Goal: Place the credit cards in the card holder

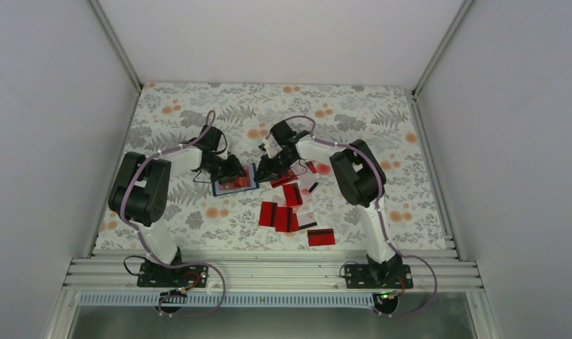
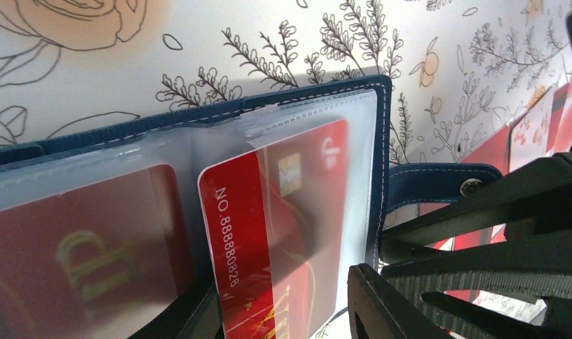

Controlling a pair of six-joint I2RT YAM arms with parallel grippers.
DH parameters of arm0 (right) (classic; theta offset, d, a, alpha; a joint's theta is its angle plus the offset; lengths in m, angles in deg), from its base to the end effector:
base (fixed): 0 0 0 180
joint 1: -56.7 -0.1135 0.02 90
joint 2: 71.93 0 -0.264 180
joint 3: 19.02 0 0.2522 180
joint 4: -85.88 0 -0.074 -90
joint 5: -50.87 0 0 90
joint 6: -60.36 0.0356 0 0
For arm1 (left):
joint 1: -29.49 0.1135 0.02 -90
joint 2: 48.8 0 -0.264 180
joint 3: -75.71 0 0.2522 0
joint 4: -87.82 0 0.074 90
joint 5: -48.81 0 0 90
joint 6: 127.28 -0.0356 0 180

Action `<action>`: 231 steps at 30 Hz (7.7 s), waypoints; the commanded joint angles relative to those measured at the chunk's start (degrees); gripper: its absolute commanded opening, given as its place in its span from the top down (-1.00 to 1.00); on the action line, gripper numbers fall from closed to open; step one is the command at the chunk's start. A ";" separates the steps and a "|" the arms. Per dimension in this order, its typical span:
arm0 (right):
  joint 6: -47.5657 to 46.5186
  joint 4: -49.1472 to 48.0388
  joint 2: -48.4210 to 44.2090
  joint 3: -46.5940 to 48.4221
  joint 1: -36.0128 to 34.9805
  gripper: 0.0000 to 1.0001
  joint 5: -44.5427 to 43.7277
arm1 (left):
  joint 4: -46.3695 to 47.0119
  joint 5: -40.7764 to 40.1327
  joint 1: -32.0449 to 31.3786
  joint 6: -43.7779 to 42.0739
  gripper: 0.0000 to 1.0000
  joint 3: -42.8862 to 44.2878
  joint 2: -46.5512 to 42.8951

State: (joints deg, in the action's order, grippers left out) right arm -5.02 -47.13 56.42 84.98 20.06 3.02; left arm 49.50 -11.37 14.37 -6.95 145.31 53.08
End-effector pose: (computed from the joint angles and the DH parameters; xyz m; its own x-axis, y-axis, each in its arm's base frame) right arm 0.3434 0.2851 0.1214 -0.9472 -0.3196 -0.0260 -0.2421 0.6599 0.7113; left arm 0.3066 -0.1012 0.1382 -0.9807 -0.1888 -0.0498 -0.1269 0.8100 -0.5726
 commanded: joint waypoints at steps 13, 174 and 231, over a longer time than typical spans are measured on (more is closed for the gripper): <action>4.23 -7.72 -0.43 -1.60 -1.42 0.67 4.83 | -8.89 -6.61 -3.79 7.44 0.22 5.38 6.94; -2.30 -3.84 3.42 -3.74 -1.87 0.77 -3.68 | -3.43 11.64 7.67 -10.24 -0.28 -0.86 -9.49; 5.08 -9.68 -26.24 -26.43 5.89 0.75 -7.98 | -12.65 -11.20 -15.17 7.73 0.14 9.38 -3.16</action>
State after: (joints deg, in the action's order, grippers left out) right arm -0.58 -53.49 31.70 59.49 25.61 -4.67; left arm 36.65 -21.33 0.17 -2.56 154.77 51.01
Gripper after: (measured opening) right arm 0.124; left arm 0.443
